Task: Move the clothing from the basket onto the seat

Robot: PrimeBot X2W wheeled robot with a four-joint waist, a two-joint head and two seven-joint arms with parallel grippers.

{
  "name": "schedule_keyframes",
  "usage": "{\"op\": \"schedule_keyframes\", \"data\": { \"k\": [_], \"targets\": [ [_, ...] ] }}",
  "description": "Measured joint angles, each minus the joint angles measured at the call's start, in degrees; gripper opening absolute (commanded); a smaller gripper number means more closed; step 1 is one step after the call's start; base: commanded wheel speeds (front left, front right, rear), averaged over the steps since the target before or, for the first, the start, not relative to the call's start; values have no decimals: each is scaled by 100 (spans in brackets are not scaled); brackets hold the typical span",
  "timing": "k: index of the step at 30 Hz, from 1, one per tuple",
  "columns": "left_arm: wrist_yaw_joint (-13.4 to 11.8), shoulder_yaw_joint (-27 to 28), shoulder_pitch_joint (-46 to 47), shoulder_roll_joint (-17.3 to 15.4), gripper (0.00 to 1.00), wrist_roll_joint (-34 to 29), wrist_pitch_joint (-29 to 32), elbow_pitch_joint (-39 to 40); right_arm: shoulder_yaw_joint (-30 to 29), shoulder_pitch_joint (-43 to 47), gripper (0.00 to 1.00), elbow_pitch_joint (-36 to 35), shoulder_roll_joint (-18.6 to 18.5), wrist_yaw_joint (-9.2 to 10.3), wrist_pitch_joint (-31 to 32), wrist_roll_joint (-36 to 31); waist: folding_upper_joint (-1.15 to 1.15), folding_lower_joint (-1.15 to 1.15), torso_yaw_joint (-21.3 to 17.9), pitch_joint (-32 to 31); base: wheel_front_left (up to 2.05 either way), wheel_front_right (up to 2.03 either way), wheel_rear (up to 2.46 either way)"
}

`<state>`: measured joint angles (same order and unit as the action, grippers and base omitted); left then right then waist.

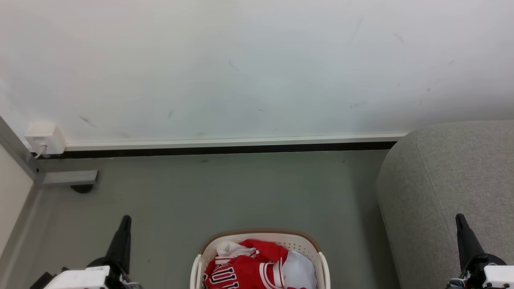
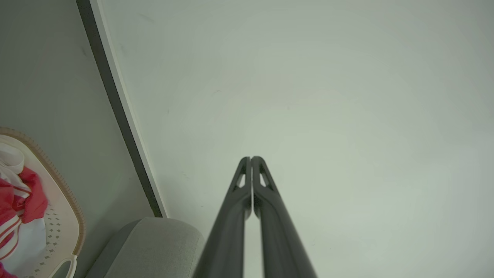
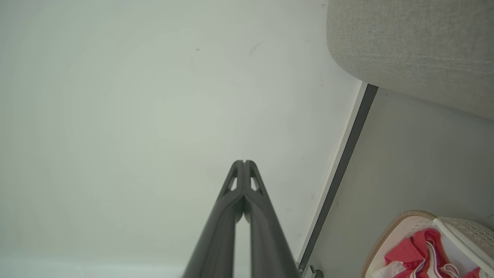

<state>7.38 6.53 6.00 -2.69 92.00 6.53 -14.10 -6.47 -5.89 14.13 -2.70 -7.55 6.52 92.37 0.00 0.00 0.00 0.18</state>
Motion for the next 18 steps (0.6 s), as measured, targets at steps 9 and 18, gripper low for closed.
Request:
{"op": "schedule_keyframes", "data": {
  "k": [9,18],
  "targets": [
    [0,0,0,0,0,0,1,0,0,0,0,0,0,0,0,-1,0,0,0,0,0,0,0],
    [0,0,0,0,0,0,1,0,0,0,0,0,0,0,0,-1,0,0,0,0,0,0,0]
  ]
}}
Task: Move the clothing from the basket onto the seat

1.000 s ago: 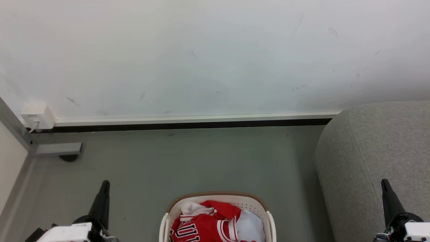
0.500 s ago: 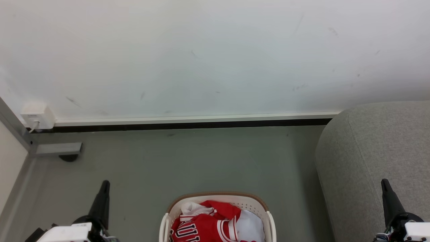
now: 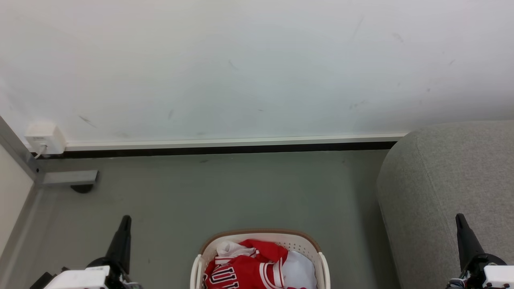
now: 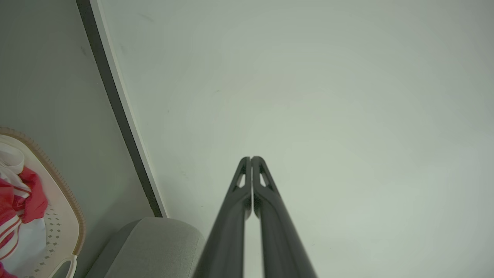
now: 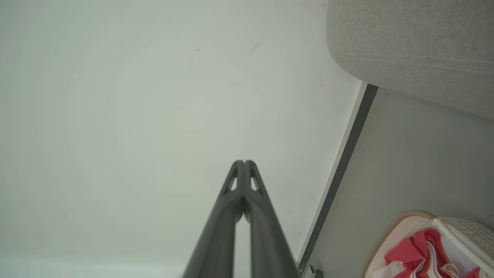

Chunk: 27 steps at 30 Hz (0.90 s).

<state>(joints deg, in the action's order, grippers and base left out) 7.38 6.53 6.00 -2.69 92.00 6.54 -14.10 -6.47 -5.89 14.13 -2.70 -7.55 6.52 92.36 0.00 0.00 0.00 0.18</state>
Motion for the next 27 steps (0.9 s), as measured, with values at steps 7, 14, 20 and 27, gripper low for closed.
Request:
{"op": "schedule_keyframes", "data": {
  "k": [7,14,20,27],
  "targets": [
    [0,0,0,0,0,0,-1,0,0,0,0,0,0,0,0,0,0,0,0,0,0,0,0],
    [-2,-1,-6,2,100,-3,-3,-14,1,6,100,13,3,0,-2,0,0,0,0,0,0,0,0],
    [-18,-104,-158,41,100,-14,-99,-175,36,166,100,135,67,0,-85,-15,0,0,2,2,0,0,0],
    [-18,-203,-157,43,100,-189,-298,-215,98,182,100,88,45,0,-279,-450,0,0,3,1,0,0,0]
  ]
}}
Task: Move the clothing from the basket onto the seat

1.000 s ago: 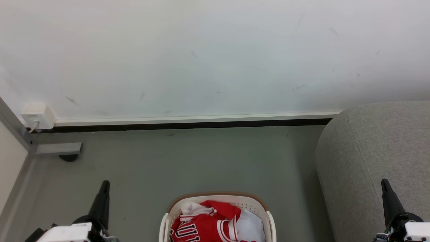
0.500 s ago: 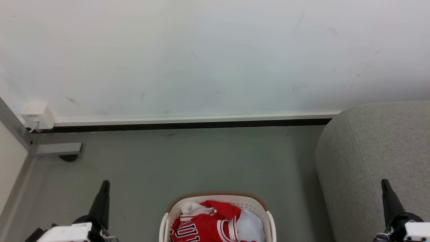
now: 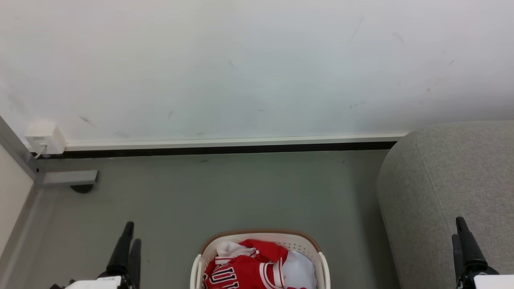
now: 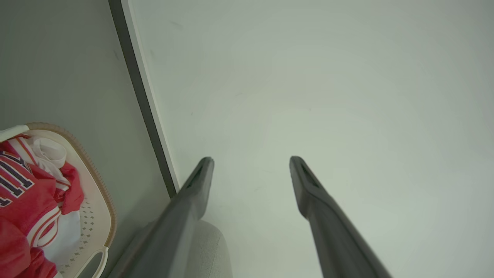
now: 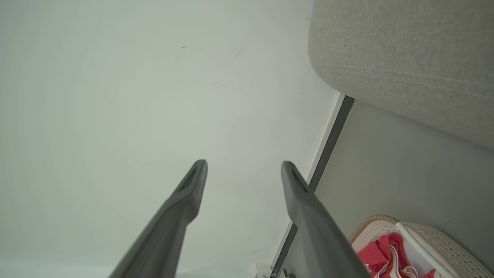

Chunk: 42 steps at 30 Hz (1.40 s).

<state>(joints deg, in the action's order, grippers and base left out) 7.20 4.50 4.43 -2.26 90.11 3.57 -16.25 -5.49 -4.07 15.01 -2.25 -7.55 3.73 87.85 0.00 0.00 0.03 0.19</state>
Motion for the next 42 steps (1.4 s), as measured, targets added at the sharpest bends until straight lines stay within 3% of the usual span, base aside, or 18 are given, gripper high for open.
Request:
{"op": "schedule_keyframes", "data": {
  "k": [7,20,42],
  "targets": [
    [-27,-103,7,-1,100,-561,-168,8,77,24,100,-83,-64,0,-189,-925,0,0,1,-3,0,0,0],
    [-260,-463,10,-2,100,-2332,-476,193,335,75,100,-207,-288,0,-491,-2710,0,0,6,-8,0,0,0],
    [-428,-771,13,-9,100,-4156,-893,104,689,76,100,-212,-506,0,-918,-4533,0,-1,16,-56,0,0,0]
  ]
}}
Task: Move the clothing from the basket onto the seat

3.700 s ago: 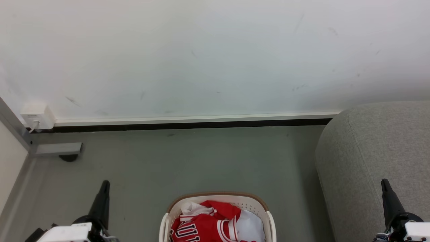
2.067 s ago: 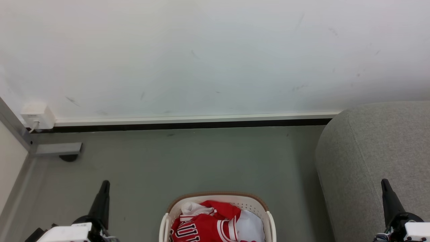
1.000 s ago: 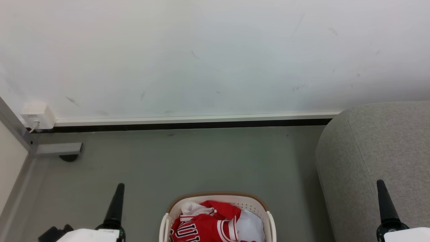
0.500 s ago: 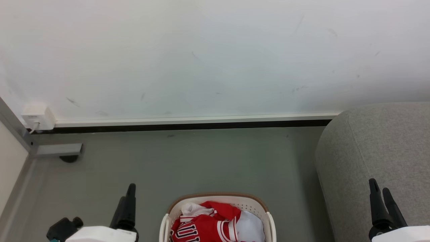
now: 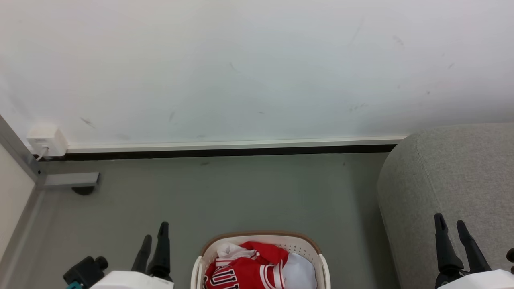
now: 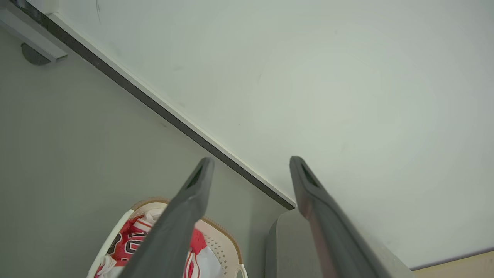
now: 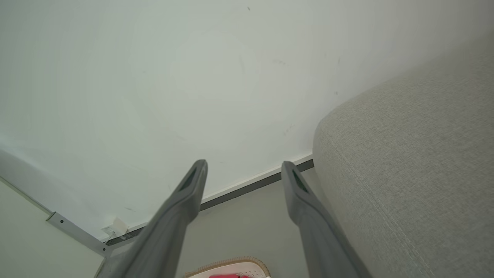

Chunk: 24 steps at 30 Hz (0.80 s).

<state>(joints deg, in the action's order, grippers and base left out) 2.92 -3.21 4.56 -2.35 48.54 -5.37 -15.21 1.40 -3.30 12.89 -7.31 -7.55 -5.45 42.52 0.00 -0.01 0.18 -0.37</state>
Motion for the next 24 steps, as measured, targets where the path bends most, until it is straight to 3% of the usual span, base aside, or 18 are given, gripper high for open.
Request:
{"op": "schedule_keyframes", "data": {
  "k": [24],
  "targets": [
    [-109,-274,-8,-12,100,-1611,-381,12,102,102,100,-55,-119,0,-370,-1517,0,0,8,-44,0,0,0]
  ]
}}
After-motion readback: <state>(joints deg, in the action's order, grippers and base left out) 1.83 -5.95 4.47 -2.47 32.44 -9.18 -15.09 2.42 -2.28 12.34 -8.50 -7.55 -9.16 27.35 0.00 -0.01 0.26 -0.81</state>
